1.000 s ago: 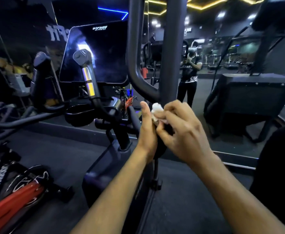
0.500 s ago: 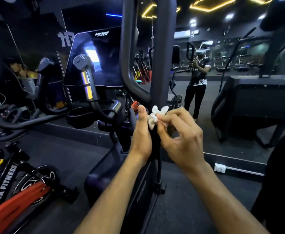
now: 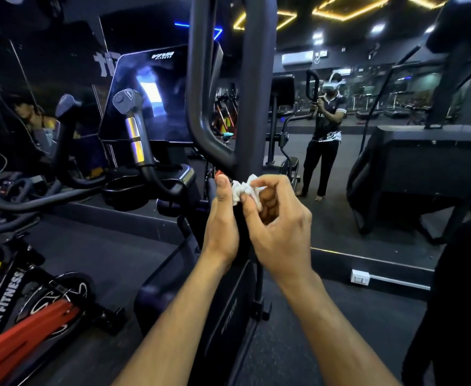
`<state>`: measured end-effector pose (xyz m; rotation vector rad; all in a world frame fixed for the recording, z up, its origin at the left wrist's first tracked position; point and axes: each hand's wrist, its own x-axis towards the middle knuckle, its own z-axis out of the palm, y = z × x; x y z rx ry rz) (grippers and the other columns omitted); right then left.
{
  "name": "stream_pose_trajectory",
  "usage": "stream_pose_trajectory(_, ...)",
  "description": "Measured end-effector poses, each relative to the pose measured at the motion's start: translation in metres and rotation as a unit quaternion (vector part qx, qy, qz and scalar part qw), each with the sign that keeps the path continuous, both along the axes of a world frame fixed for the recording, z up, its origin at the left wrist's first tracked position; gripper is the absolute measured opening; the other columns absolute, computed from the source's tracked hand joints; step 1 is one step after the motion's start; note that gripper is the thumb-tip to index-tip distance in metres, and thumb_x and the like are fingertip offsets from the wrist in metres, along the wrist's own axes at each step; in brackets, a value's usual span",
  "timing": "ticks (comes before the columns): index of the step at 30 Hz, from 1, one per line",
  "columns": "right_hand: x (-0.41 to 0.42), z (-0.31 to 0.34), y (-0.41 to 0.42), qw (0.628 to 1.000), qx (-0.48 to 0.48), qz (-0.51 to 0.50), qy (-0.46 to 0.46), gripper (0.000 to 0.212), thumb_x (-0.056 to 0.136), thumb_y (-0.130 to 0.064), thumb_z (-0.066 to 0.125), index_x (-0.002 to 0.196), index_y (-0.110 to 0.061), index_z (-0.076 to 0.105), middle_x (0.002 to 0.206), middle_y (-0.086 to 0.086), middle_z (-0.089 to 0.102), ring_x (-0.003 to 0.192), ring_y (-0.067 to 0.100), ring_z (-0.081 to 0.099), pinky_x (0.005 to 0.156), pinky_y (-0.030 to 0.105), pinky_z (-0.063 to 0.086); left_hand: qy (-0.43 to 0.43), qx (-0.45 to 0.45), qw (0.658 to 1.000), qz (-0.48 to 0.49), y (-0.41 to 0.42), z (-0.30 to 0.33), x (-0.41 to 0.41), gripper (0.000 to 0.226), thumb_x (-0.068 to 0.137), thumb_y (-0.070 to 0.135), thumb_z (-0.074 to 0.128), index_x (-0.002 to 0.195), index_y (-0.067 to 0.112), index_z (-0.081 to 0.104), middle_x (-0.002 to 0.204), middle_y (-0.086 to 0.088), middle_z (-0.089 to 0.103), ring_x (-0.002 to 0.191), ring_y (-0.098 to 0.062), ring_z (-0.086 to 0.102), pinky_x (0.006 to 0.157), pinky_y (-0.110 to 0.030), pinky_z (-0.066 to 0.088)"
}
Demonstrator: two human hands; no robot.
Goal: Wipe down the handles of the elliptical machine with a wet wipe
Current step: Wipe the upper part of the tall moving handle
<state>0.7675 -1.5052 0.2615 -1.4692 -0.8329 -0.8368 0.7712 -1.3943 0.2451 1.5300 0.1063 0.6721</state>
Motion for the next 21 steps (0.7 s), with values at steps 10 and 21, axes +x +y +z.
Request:
stream_pose_trajectory(10, 0.003, 0.004, -0.011, 0.997, -0.020, -0.073, 0.000, 0.008, 0.095, -0.011, 0.069, 0.088, -0.010, 0.063, 0.093, 0.000, 0.056, 0.075, 0.010, 0.056, 0.069, 0.011, 0.041, 0.001, 0.163, 0.986, 0.030, -0.002, 0.002, -0.013, 0.157, 0.050, 0.114, 0.010, 0.159, 0.003, 0.023, 0.170, -0.017, 0.018, 0.159, -0.025, 0.019, 0.130, -0.038, 0.015)
stream_pose_trajectory(21, -0.025, -0.035, -0.007, 0.988, -0.041, -0.147, -0.015, 0.005, 0.089, 0.000, 0.074, 0.091, -0.004, 0.073, 0.089, 0.000, 0.065, 0.084, 0.012, 0.065, 0.073, 0.031, 0.056, 0.007, -0.025, 0.975, -0.219, 0.021, -0.036, -0.005, 0.078, 0.108, 0.043, 0.009, 0.085, 0.018, 0.078, 0.074, 0.013, 0.077, 0.077, 0.007, 0.070, 0.075, -0.009, 0.051)
